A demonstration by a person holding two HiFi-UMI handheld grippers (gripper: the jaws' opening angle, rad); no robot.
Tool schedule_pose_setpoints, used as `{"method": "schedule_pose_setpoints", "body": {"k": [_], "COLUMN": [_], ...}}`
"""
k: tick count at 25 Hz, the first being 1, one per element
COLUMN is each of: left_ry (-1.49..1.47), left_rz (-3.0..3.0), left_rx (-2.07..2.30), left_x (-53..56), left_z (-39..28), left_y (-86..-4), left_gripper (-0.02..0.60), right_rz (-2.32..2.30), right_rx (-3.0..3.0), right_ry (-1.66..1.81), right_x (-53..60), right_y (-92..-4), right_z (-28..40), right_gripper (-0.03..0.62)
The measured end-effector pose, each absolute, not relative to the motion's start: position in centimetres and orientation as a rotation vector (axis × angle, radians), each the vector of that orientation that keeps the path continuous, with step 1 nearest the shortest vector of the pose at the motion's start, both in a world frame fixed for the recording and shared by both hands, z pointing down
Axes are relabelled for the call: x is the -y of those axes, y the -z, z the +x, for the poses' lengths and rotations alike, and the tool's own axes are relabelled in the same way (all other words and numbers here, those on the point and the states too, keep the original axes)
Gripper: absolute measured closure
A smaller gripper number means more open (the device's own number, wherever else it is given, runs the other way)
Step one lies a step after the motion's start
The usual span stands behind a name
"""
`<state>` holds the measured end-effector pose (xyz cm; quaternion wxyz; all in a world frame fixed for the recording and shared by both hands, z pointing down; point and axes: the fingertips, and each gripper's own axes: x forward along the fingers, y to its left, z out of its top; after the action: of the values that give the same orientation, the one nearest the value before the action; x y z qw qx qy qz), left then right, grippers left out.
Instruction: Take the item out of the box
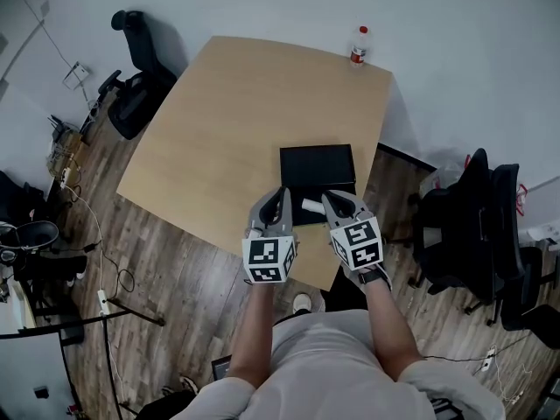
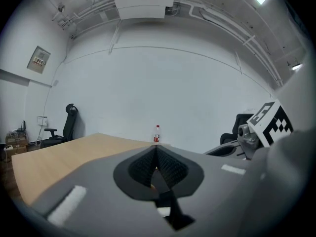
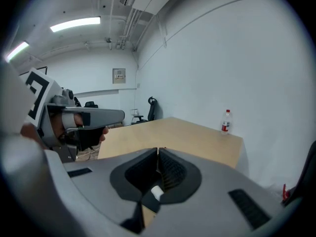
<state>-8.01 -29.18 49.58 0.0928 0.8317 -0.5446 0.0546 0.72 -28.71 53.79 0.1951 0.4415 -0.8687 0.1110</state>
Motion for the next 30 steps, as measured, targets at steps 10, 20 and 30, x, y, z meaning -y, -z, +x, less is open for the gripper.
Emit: {"method": "schedule_pose_setpoints", "body": {"k": [10, 20, 30], "left_ry": [-0.219, -0.275, -0.262], "left_rz": [2.403, 2.340, 2.281], "left_rx": [1.634, 1.643, 1.662], "left_x": [33.0, 35.1, 36.8], "left_z": [-8.5, -9.5, -10.7], "left_y": [-52.2, -55.1, -56.6], "left_gripper": [0.572, 0.572, 0.572], "right_rz": [1.079, 0.943, 0.752], "right_rx": [2.360, 2.321, 2.206], "right_ry": [-0.360, -0.473, -0.513], "right_x": [32.0, 32.8, 32.7], "right_y": [-59.7, -65.0, -69.9], "right_z": [-0.5, -1.7, -1.9], "right_gripper": [0.579, 0.579, 0.518]}}
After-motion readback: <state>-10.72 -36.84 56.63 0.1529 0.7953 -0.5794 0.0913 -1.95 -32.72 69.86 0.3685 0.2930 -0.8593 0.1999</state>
